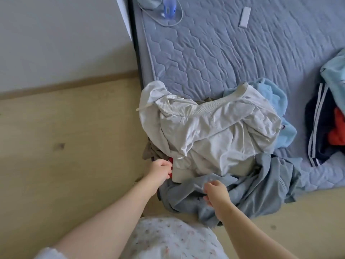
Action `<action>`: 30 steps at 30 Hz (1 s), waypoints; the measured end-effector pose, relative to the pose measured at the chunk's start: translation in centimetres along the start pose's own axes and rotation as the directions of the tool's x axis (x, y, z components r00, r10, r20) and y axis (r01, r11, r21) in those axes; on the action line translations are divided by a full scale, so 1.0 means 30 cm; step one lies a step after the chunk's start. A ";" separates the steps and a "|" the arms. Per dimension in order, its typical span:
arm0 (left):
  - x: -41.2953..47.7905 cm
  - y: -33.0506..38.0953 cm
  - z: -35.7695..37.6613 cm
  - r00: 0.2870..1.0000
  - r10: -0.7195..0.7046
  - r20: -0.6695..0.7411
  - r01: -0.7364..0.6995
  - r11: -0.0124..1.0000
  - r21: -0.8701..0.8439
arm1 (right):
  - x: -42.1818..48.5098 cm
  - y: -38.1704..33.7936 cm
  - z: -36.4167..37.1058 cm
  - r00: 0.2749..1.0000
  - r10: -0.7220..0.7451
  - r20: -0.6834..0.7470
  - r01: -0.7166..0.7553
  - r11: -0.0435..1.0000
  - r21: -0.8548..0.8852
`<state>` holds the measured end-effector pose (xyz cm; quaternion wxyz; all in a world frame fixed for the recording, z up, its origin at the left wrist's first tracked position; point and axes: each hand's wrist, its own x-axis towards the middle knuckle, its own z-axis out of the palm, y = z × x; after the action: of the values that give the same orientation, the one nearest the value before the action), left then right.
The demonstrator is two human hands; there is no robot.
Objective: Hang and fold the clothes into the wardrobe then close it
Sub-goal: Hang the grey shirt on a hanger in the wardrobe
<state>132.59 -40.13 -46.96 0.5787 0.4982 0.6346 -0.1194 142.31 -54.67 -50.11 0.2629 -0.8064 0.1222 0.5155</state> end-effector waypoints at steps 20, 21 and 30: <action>0.196 -0.198 0.595 0.994 0.048 -0.097 0.025 0.769 0.638 | 0.483 0.222 -0.435 0.931 0.223 -0.289 -0.219 0.975 0.049; 0.192 -0.196 0.586 0.993 0.038 -0.109 0.033 0.807 0.589 | 0.477 0.221 -0.426 0.937 0.204 -0.284 -0.208 0.978 0.017; 0.053 -0.017 0.303 0.881 0.014 -0.473 -0.107 0.980 -0.170 | 0.212 -0.041 -0.270 0.986 0.049 -0.162 0.003 0.953 0.303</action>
<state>138.05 -46.20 -51.29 0.4562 0.4741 0.7484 0.0842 151.89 -57.62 -52.79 0.3658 -0.7956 0.2308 0.4242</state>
